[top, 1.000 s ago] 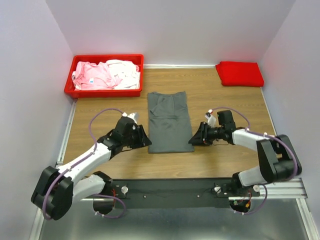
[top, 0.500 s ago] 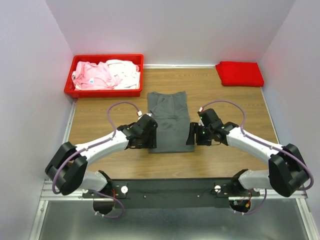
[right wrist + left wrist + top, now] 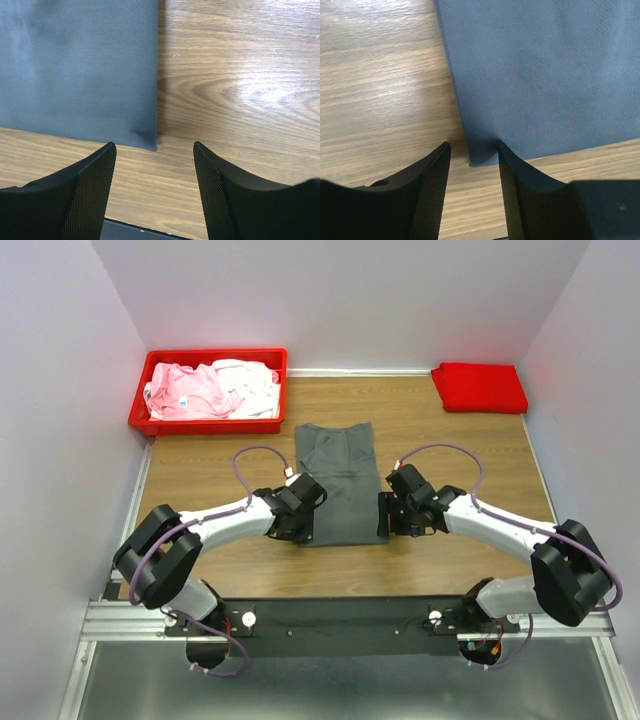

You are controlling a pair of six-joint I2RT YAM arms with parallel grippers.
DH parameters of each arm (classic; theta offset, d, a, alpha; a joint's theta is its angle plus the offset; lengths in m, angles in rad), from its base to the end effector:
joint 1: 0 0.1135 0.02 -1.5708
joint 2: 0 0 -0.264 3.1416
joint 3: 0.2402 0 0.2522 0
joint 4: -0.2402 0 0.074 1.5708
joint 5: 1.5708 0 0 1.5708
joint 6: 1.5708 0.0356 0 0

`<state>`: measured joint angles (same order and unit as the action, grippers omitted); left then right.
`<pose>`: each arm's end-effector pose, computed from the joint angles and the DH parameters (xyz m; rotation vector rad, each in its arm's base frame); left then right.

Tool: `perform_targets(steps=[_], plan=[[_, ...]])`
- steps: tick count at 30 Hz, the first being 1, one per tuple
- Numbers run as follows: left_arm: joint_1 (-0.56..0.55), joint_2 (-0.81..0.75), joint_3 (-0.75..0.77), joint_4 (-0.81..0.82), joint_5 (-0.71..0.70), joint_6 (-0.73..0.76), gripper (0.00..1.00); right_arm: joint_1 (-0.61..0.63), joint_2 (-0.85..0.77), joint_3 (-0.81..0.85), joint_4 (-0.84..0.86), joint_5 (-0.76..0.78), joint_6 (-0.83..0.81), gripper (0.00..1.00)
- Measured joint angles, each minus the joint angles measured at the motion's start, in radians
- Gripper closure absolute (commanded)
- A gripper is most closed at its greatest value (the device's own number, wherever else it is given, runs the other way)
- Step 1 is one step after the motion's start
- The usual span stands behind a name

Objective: Fold and stack the t-shirts
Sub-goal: Fold the tshirt

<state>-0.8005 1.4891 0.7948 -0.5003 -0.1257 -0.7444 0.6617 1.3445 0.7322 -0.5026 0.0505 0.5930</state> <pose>0.1879 -0.1873 0.1643 0.0446 2.7753 -0.2436 0.1936 0.1485 0.1807 -0.0776 2.7250 0.3155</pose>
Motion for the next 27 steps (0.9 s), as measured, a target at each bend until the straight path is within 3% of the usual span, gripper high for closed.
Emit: perform_targets(steps=[6, 9, 13, 15, 27], plan=[[-0.025, 0.013, 0.011, -0.006, -0.023, -0.002, 0.55, 0.016, 0.005, 0.000, -0.007, 0.024, 0.006, 0.30], [-0.045, 0.027, 0.023, -0.018, -0.045, -0.005, 0.64, 0.026, 0.009, 0.001, -0.009, 0.038, 0.011, 0.30], [-0.078, 0.057, 0.048, -0.025, -0.058, -0.018, 0.83, 0.037, 0.026, 0.007, -0.011, 0.053, 0.018, 0.30], [-0.093, 0.066, 0.057, -0.024, -0.063, -0.022, 0.99, 0.044, 0.038, 0.014, -0.013, 0.063, 0.024, 0.30], [-0.105, 0.065, 0.058, -0.018, -0.066, -0.042, 1.00, 0.066, 0.119, 0.037, -0.003, 0.078, 0.051, 0.52]])
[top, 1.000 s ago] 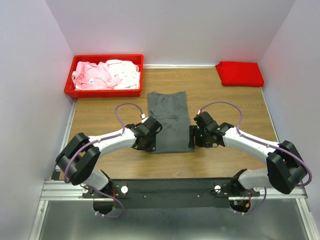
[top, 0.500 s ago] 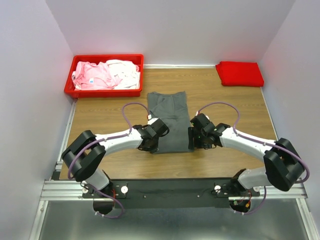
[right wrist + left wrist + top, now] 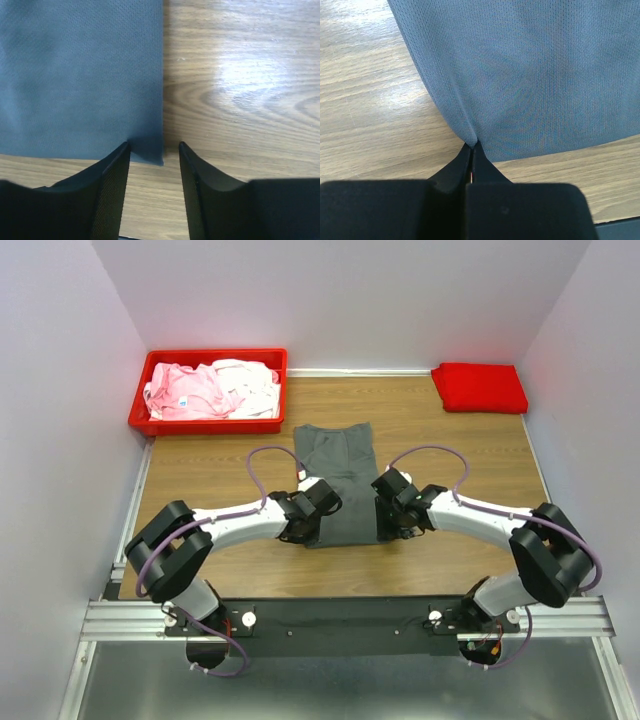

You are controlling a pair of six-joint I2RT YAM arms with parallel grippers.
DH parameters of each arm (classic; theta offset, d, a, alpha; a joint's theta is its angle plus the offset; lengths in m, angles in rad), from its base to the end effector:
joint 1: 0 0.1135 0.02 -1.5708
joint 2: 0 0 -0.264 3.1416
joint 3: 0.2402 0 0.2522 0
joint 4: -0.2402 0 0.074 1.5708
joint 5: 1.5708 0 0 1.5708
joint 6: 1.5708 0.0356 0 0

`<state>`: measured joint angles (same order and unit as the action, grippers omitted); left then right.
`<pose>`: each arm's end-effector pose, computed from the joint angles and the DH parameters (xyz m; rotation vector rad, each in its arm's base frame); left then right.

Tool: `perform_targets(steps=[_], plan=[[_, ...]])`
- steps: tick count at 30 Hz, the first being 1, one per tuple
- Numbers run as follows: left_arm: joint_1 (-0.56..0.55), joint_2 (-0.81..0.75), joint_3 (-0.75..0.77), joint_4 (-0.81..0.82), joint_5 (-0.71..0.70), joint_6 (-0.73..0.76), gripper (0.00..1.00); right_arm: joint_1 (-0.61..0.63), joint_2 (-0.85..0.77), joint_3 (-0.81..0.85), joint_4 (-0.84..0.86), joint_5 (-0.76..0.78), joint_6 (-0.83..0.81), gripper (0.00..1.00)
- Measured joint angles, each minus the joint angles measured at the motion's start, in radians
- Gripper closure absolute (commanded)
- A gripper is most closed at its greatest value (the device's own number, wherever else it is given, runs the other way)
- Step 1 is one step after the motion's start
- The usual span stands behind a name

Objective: Fold and stack the t-shirts
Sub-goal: Fold the tshirt

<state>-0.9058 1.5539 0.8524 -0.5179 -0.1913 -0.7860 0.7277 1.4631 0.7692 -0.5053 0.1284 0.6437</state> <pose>0.1774 -0.2153 0.1629 0.1184 2.7587 -0.1913 0.1957 0.1682 0.1636 -0.0828 2.7664 0.1917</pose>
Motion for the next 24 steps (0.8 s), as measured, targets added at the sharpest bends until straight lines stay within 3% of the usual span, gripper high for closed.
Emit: perform_targets(steps=[7, 24], plan=[[0.000, -0.010, -0.011, 0.011, 0.000, -0.001, 1.00, 0.019, 0.026, 0.010, 0.016, 0.000, 0.023, 0.65], [-0.002, -0.043, -0.050, 0.038, 0.005, -0.009, 1.00, 0.039, 0.036, 0.012, 0.003, 0.040, 0.105, 0.65]])
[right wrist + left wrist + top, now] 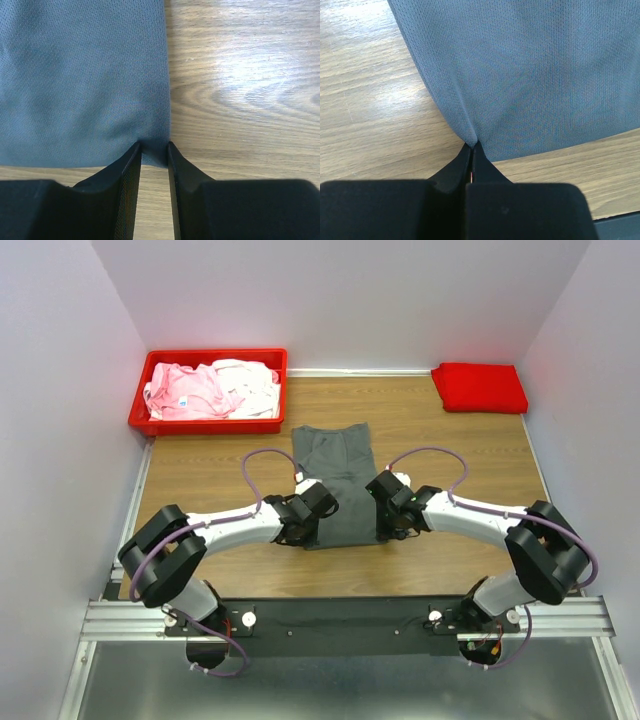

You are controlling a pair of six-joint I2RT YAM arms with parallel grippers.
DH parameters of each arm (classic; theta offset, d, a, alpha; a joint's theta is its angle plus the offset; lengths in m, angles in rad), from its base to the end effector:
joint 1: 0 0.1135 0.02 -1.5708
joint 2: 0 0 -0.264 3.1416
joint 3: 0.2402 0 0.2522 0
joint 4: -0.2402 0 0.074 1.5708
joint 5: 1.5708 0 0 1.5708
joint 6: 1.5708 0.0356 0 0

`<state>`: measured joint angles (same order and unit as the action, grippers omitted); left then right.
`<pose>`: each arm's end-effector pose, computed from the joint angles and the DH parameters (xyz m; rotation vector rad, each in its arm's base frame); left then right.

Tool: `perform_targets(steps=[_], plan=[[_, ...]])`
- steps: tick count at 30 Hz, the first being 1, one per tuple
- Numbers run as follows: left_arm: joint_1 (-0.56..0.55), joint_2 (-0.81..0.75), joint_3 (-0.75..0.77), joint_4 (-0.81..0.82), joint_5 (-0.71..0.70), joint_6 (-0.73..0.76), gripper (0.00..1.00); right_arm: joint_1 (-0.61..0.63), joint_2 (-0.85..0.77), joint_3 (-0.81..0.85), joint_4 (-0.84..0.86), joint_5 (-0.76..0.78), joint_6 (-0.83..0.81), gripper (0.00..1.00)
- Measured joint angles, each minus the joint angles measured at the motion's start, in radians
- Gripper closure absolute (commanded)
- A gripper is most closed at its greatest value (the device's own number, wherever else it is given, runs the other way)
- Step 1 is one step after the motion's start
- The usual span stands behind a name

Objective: Fold and stack the t-shirts
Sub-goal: Fold the tshirt

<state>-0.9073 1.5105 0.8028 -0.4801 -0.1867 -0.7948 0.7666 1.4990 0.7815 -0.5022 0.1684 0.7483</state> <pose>0.1715 -0.2086 0.1623 0.1045 2.7400 -0.2305 0.1933 0.1779 0.1585 0.0161 2.7677 0.1675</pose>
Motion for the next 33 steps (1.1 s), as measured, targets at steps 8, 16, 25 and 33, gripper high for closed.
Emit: perform_targets(steps=[8, 16, 25, 33], plan=[[0.000, -0.003, -0.003, 0.003, 0.002, 0.000, 1.00, 0.001, 0.013, 0.004, 0.000, -0.008, 0.015, 0.99], [-0.129, -0.089, -0.041, -0.096, 0.043, -0.075, 1.00, 0.093, -0.056, -0.043, -0.061, -0.054, 0.052, 0.99], [-0.463, -0.212, -0.048, -0.201, 0.157, -0.315, 1.00, 0.395, -0.199, -0.079, -0.323, -0.156, 0.241, 0.99], [-0.206, -0.453, 0.046, -0.330, 0.115, -0.278, 1.00, 0.249, -0.262, 0.301, -0.600, -0.003, 0.195, 0.99]])
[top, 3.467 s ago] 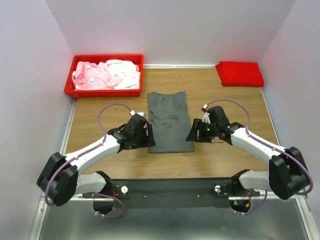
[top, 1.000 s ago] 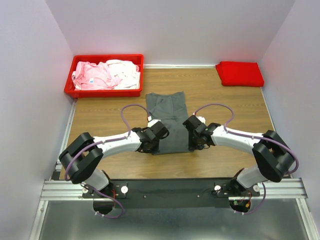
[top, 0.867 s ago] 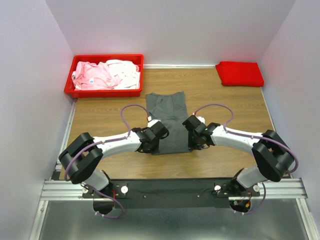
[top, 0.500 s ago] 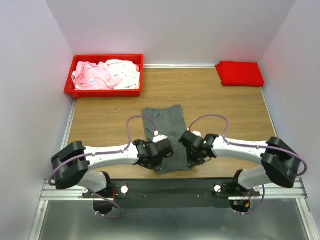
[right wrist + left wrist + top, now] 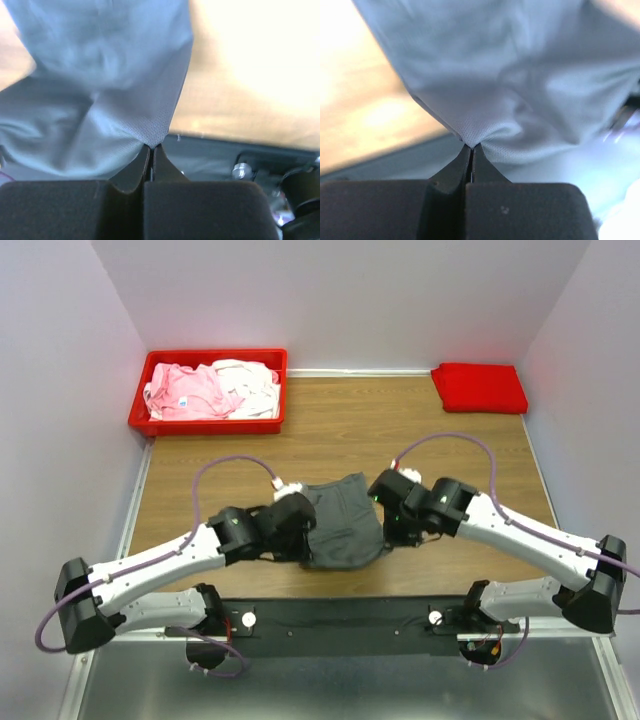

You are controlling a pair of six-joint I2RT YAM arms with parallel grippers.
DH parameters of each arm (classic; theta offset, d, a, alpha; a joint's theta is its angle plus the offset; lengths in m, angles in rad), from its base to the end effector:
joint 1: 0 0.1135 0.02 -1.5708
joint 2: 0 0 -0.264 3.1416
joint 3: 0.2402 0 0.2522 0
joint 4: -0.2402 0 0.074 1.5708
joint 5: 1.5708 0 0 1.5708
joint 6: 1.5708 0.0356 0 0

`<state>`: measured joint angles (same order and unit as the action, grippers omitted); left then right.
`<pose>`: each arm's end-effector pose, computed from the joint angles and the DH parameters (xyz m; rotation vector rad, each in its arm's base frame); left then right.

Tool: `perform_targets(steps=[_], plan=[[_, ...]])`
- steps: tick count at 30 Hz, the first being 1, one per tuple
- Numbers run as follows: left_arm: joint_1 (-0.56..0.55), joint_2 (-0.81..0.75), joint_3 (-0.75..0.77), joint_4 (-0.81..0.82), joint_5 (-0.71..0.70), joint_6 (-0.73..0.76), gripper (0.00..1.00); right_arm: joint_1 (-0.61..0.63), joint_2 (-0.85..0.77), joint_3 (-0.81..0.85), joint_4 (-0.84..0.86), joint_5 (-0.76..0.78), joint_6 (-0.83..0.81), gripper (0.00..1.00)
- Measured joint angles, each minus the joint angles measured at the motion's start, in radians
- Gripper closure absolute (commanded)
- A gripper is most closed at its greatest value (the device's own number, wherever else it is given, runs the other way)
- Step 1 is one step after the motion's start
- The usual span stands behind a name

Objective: Fold and stack the t-shirts
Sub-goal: Fold the tshirt

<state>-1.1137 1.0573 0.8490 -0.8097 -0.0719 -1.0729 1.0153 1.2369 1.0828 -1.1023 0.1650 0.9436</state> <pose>0.0905 -0.1782 0.2583 0.0281 2.7528 -0.6480 0.1202 0.1826 0.2808 -0.0641 2.8202 0.2412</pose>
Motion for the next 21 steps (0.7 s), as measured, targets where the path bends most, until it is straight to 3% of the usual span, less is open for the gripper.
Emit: perform_targets(steps=[3, 7, 21], plan=[[0.148, -0.027, 0.044, 0.008, -0.020, 0.092, 1.00, -0.089, 0.036, 0.105, -0.013, 0.045, -0.080, 0.99], [0.262, -0.020, 0.076, 0.032, -0.024, 0.190, 1.00, -0.169, 0.139, 0.256, -0.031, 0.082, -0.185, 0.99], [0.521, 0.060, 0.069, 0.196, 0.084, 0.404, 1.00, -0.305, 0.443, 0.542, 0.010, 0.039, -0.467, 0.99]])
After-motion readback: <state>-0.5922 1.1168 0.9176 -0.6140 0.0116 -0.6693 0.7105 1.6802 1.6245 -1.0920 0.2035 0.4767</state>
